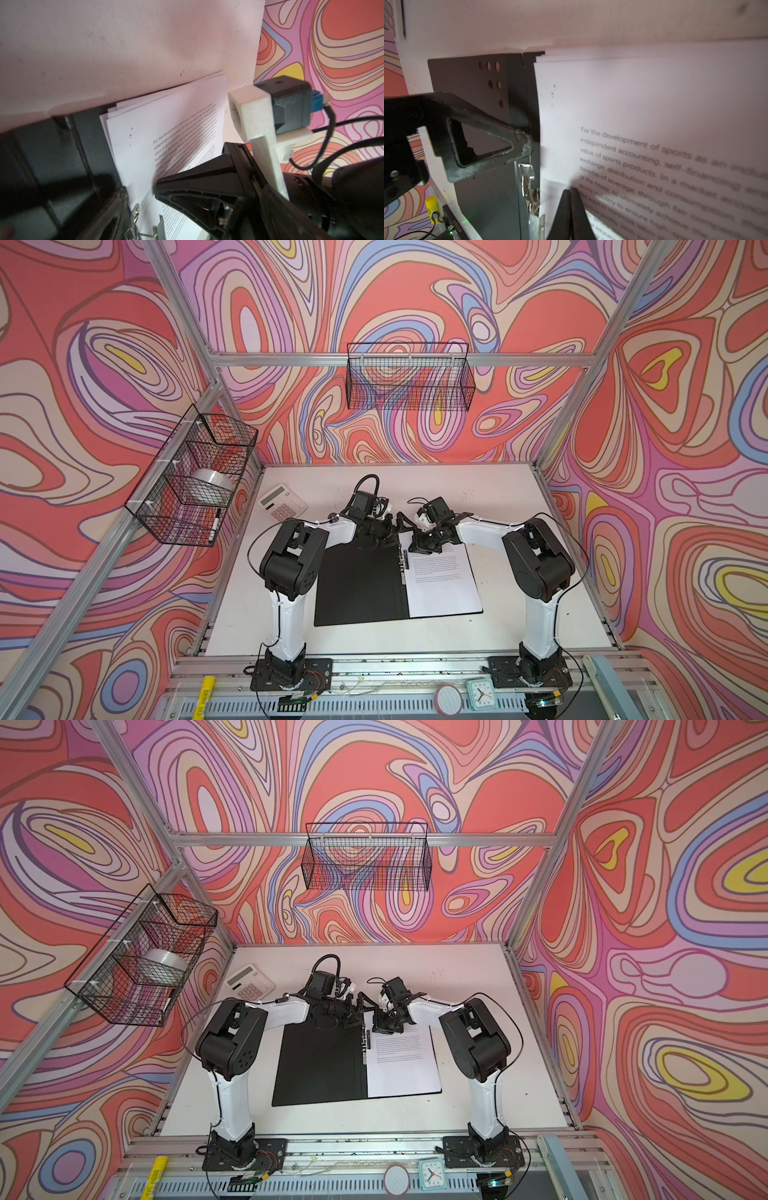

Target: Put the files into the folder

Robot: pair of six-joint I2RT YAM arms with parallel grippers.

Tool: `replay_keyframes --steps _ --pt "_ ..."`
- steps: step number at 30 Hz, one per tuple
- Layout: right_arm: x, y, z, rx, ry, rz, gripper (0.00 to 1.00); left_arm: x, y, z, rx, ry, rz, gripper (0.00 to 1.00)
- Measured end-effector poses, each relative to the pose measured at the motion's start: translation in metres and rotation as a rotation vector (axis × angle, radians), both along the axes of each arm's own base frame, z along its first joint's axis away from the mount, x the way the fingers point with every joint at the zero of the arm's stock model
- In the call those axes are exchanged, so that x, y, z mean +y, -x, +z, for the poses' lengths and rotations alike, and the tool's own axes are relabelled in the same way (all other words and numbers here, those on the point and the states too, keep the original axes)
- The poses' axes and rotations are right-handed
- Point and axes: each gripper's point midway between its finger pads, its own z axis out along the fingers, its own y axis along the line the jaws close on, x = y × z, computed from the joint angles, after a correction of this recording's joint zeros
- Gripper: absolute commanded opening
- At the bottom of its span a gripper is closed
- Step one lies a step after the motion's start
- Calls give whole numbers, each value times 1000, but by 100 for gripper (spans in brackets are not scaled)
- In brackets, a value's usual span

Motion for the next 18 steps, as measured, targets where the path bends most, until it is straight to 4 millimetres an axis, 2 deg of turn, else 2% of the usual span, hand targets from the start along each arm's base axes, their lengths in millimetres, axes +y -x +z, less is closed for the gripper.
replay_keyframes --steps 18 --pt "4 0 0 6 -24 2 0 2 14 0 71 69 45 100"
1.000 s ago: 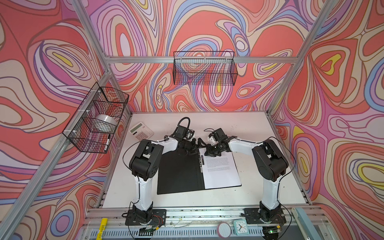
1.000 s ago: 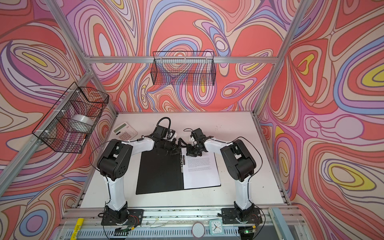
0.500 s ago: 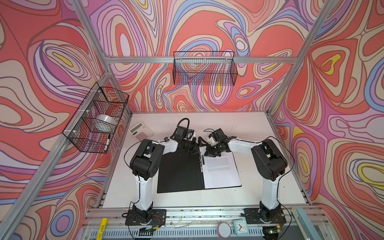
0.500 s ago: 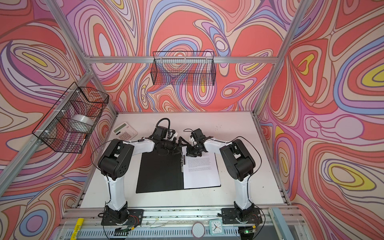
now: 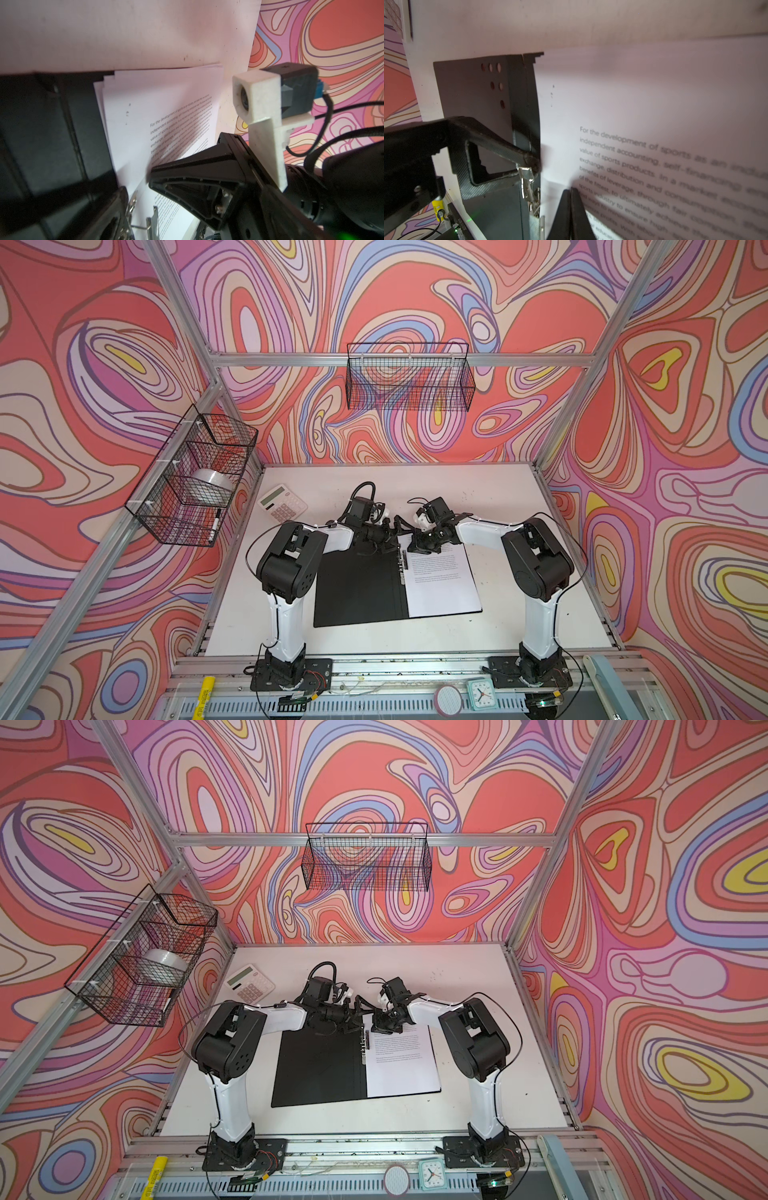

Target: Put the files into the folder

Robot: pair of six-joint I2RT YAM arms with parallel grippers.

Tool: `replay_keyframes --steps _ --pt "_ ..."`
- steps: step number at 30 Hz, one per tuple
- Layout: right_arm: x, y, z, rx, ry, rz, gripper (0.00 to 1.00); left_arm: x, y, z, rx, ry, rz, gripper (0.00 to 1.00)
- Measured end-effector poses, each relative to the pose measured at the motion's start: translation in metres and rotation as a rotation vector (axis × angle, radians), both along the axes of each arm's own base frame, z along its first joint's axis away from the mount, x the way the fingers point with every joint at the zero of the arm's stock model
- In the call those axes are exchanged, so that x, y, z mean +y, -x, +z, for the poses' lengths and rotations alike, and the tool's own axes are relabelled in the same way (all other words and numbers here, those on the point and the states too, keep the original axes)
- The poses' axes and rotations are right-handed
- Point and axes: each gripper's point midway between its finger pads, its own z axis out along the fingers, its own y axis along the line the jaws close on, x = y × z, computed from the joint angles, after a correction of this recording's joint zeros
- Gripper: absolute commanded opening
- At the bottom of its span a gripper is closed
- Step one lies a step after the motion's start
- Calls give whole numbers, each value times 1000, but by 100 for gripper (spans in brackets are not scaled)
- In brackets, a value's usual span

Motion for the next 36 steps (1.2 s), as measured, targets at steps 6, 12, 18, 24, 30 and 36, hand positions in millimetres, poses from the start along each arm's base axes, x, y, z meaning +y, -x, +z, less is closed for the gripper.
replay_keyframes --steps 6,12,18,24,30,36 --pt "3 0 2 6 -22 0 0 2 2 1 13 10 19 100" --pt "5 -1 7 1 -31 3 18 2 -1 4 5 20 23 100" --pt "3 2 26 -7 -35 2 27 2 -4 11 -13 38 25 100" --pt "2 2 46 -38 -41 5 41 2 -7 19 -32 55 30 100" --pt "-2 3 86 -122 -54 7 54 1 -5 19 -25 70 33 100" --pt "-8 10 146 -249 -100 22 63 3 -2 15 -12 75 39 100"
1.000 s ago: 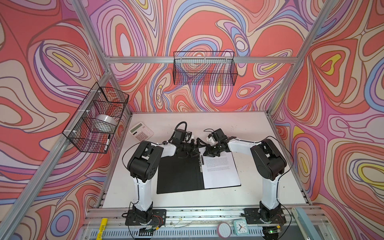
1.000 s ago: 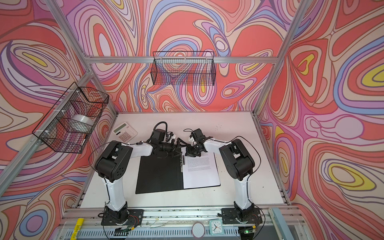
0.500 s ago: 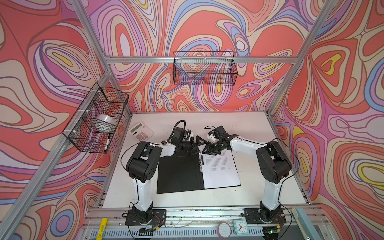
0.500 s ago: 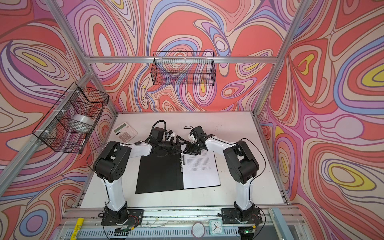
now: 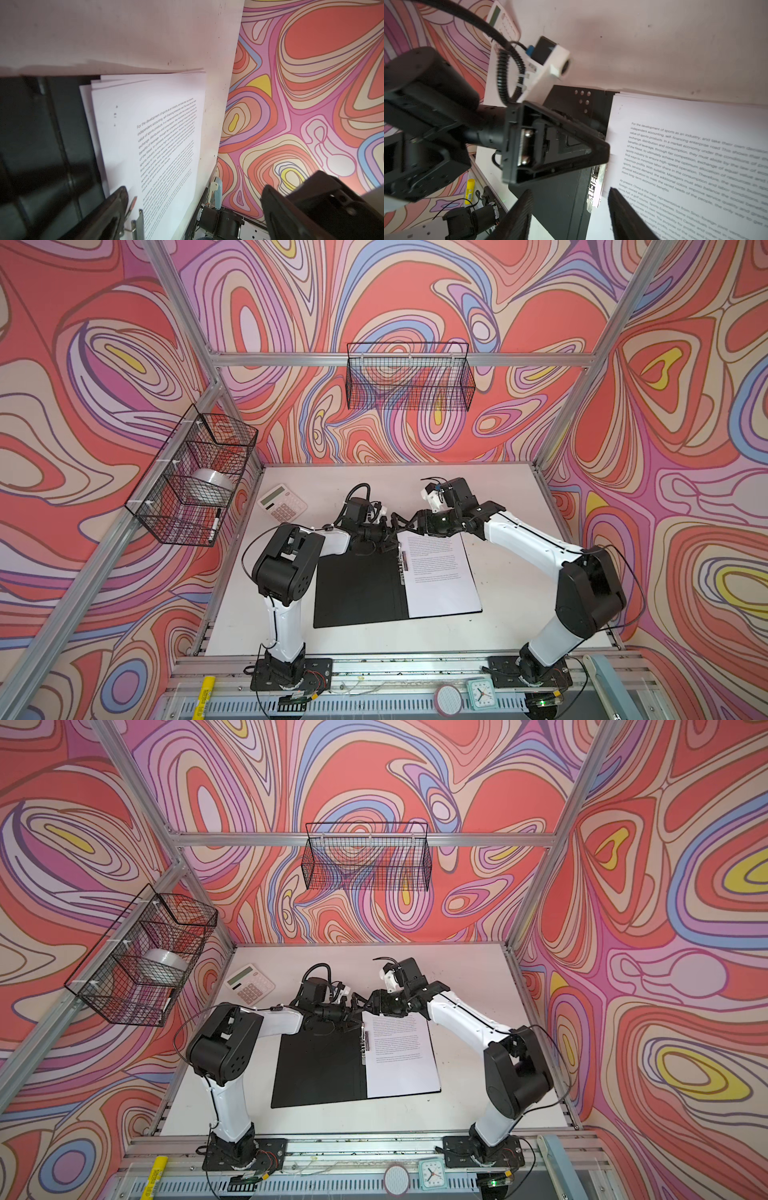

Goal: Put the files into the folder
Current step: 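Open the right gripper and draw it back from the folder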

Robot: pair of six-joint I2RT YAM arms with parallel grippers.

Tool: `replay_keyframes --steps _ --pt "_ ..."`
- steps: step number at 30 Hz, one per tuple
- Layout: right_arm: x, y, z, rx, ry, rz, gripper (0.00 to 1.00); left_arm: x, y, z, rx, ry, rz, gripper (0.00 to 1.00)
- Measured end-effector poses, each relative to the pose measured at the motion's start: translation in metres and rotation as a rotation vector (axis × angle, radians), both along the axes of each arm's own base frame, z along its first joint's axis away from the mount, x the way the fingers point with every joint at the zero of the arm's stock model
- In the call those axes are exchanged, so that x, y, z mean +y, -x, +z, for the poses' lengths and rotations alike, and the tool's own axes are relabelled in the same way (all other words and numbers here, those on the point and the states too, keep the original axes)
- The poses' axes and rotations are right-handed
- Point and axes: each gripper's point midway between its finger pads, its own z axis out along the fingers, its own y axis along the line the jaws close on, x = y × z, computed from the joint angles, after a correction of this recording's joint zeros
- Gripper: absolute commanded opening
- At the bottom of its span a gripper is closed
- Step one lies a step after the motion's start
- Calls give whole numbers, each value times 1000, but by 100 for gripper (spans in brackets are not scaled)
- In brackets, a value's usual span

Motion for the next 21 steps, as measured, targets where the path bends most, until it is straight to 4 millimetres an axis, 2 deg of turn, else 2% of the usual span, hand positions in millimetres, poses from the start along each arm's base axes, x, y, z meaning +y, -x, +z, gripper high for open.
replay_keyframes --steps 4,8,15,21 --pt "-3 6 30 -68 -30 5 63 0 1 3 -3 6 -1 100" --pt "-9 11 42 -96 -30 -5 66 0 5 8 -10 13 -8 100" --pt "-16 13 37 -87 -10 -30 72 -1 12 21 -31 26 -20 100" --pt "-27 16 32 -65 -9 -69 70 -8 32 29 -46 31 -52 100"
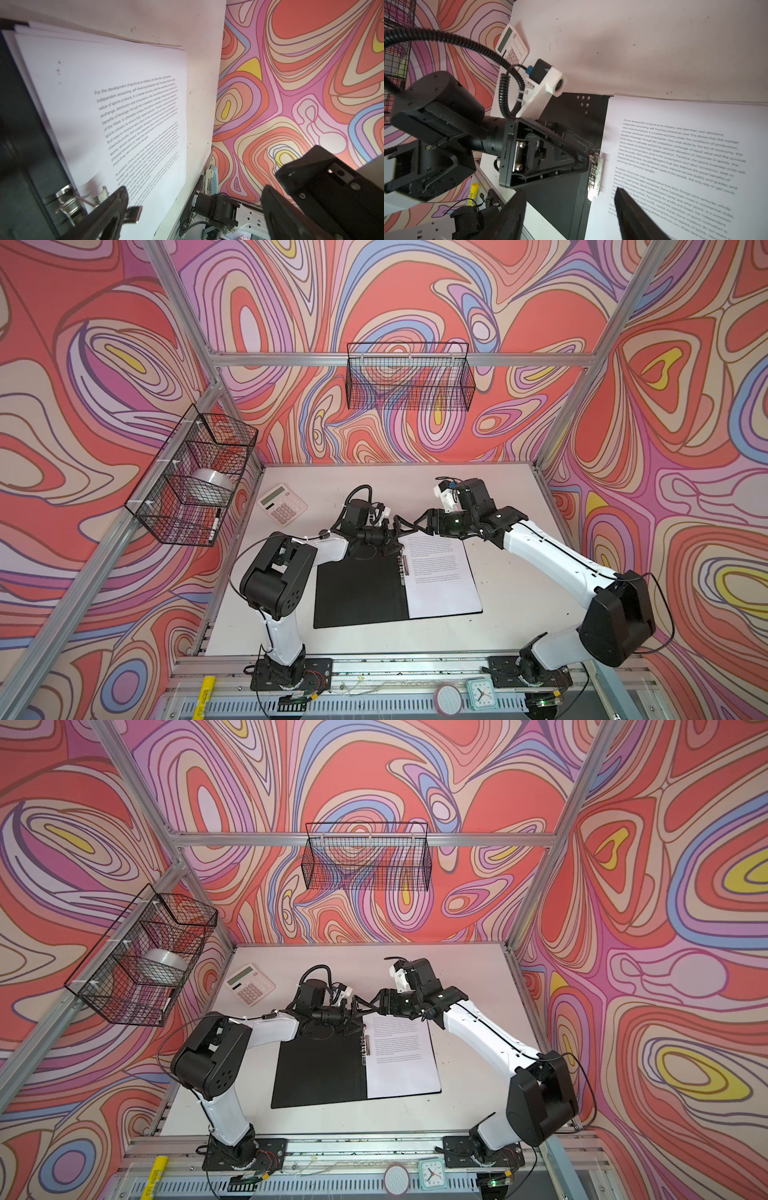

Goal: Put the files into the folder
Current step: 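Open the right gripper and draw it back from the folder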

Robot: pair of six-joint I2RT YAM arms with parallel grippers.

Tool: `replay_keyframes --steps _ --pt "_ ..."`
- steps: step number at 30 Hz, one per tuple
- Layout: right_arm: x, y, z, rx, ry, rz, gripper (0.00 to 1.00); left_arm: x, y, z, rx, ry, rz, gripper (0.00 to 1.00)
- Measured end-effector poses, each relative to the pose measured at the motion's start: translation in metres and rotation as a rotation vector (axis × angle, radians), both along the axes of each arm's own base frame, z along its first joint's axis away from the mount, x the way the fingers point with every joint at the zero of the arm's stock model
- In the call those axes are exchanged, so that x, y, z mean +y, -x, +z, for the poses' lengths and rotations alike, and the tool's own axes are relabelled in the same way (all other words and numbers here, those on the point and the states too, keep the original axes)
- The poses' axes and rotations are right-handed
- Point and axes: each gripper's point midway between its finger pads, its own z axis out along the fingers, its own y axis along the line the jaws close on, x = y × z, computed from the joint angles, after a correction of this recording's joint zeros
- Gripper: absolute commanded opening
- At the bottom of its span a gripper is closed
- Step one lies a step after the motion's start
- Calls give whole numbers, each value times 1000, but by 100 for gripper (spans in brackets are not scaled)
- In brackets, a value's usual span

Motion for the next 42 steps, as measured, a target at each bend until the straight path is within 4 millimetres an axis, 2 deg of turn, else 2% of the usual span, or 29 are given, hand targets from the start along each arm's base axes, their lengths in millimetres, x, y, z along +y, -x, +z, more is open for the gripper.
replay_keyframes --steps 5,9,11,12,13,19,23,26,30,32,35,39,42 --pt "-21 0 13 -24 -22 -67 70 -3 21 0 -5 -11 -17 100" --pt "-33 0 21 -48 -18 -111 76 -1 37 -4 6 -40 -28 100" --pt "-36 3 20 -48 -13 -120 84 -1 41 -2 6 -47 -29 100" --pt "-37 5 18 -43 -11 -124 94 -1 43 0 0 -48 -32 100" --pt "-38 6 16 -35 -12 -134 98 -2 43 2 -8 -46 -34 100" --pt "-42 14 -5 24 -8 -153 98 -2 46 8 -16 -54 -41 100" --pt "-42 20 -22 83 -32 -180 88 0 43 23 -44 -77 -41 100" --pt "-40 23 -33 132 -74 -211 77 10 38 48 -129 -140 -12 100" --pt "-34 30 -52 220 -150 -259 55 47 34 79 -279 -296 98 100" --pt "-26 35 -60 263 -177 -266 54 69 36 82 -311 -386 153 100" --pt "-5 41 -65 303 -191 -243 53 102 44 71 -305 -515 201 100" --pt "26 48 -73 383 -231 -234 46 134 68 31 -233 -659 195 100" --pt "36 52 -83 439 -237 -270 39 148 91 2 -168 -725 166 100"
